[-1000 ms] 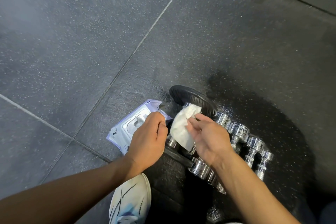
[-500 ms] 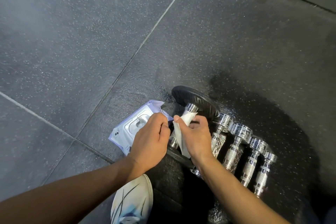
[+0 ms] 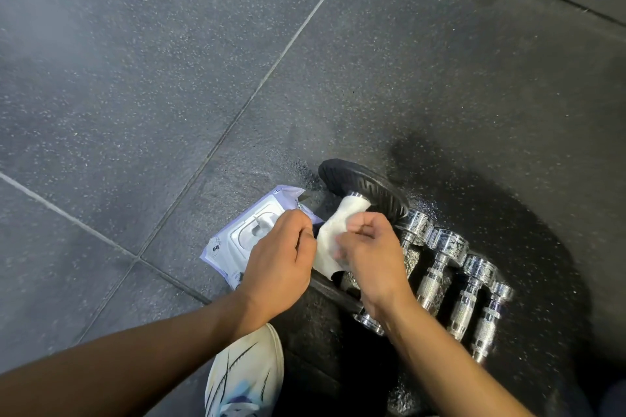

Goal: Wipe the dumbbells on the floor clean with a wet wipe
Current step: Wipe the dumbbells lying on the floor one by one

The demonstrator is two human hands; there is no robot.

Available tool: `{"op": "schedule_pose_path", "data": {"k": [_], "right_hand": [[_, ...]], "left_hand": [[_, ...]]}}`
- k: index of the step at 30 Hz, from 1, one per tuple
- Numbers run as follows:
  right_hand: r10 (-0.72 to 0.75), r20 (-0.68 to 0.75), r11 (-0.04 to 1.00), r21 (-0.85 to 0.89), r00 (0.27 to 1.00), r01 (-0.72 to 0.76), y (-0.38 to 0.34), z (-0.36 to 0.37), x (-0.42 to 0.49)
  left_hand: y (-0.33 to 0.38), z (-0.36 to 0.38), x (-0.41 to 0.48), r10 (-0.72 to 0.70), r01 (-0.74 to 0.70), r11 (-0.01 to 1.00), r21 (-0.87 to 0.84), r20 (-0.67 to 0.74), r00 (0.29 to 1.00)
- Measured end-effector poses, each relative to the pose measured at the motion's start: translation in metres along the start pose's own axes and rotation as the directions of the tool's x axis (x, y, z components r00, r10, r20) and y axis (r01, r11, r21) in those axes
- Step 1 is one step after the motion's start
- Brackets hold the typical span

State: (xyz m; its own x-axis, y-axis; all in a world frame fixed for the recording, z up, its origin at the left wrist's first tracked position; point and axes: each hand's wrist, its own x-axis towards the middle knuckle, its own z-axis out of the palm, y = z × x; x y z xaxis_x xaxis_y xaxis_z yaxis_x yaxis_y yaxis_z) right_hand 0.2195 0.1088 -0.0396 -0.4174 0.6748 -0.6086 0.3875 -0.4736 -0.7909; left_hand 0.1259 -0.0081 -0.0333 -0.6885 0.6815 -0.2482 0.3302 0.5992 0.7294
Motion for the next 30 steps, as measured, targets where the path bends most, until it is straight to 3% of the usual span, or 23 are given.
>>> {"op": "schedule_pose_path", "data": {"k": [3, 8, 11, 13, 15, 17, 21, 24, 27, 30], "right_hand": [[-0.010, 0.006, 0.979, -0.203, 1.000, 0.011, 0.011, 0.004, 0.001], [0.041, 0.044, 0.993, -0.112, 0.998, -0.035, 0.014, 0.013, 0.019], [0.130, 0.086, 0.982, 0.123, 0.988, -0.140, 0.014, 0.020, 0.032], [0.196, 0.223, 0.892, 0.365, 0.955, -0.268, 0.005, 0.017, 0.036], [0.255, 0.356, 0.784, 0.468, 0.899, -0.408, -0.004, 0.010, 0.038], [0.284, 0.388, 0.744, 0.488, 0.877, -0.456, -0.006, 0.007, 0.044], [0.313, 0.293, 0.782, 0.461, 0.903, -0.421, -0.008, 0.016, 0.044], [0.305, 0.031, 0.886, 0.356, 0.952, -0.295, -0.002, 0.031, 0.047], [0.324, -0.151, 0.932, 0.217, 0.934, -0.289, -0.005, 0.046, 0.054], [0.361, -0.107, 0.919, 0.209, 0.926, -0.334, -0.012, 0.044, 0.062]], "left_hand": [[-0.001, -0.001, 0.000, -0.002, 0.002, 1.000, -0.007, 0.004, 1.000], [-0.001, 0.000, 0.000, 0.008, -0.008, 1.000, 0.005, 0.000, 1.000], [-0.002, 0.000, 0.000, 0.004, -0.004, 1.000, 0.007, -0.001, 1.000], [-0.003, 0.000, 0.000, 0.002, -0.002, 1.000, 0.010, 0.004, 1.000], [-0.003, 0.000, -0.001, 0.004, -0.004, 1.000, 0.006, 0.002, 1.000], [-0.003, 0.001, 0.000, 0.008, -0.008, 1.000, 0.008, 0.003, 1.000], [-0.003, 0.000, 0.001, -0.002, 0.002, 1.000, 0.003, -0.006, 1.000], [-0.001, 0.000, 0.000, -0.003, 0.003, 1.000, 0.001, 0.004, 1.000], [0.002, 0.001, -0.001, 0.017, -0.017, 1.000, 0.014, 0.007, 1.000], [0.001, -0.002, -0.001, 0.002, -0.002, 1.000, 0.006, 0.010, 1.000]]}}
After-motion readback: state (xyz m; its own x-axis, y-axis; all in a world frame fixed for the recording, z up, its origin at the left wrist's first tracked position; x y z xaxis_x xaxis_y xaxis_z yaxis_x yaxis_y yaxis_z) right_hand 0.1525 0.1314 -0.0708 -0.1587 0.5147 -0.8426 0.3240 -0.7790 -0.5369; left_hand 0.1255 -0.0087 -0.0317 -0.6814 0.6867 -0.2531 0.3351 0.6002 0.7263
